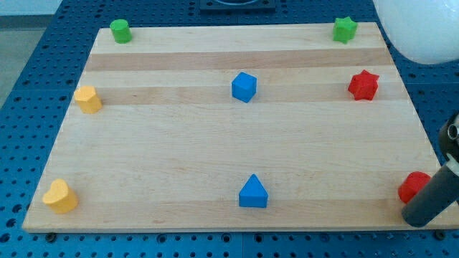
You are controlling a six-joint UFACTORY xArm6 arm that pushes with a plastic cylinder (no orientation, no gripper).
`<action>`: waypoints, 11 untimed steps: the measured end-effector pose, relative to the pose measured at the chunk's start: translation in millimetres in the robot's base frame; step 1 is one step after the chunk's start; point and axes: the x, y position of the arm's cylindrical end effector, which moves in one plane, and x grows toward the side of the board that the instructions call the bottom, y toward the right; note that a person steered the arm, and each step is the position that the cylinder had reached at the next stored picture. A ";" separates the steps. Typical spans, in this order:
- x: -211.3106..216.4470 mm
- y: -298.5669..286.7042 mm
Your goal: Slide the red circle to the bottom of the red star
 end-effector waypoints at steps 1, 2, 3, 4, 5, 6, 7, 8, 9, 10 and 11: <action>-0.2 26.8; -5.6 46.2; -21.4 46.1; -26.2 42.3; -24.2 42.5; -15.8 41.5; -14.4 36.8; -14.3 26.4; -14.2 5.3; -14.2 -11.7; -14.2 -12.2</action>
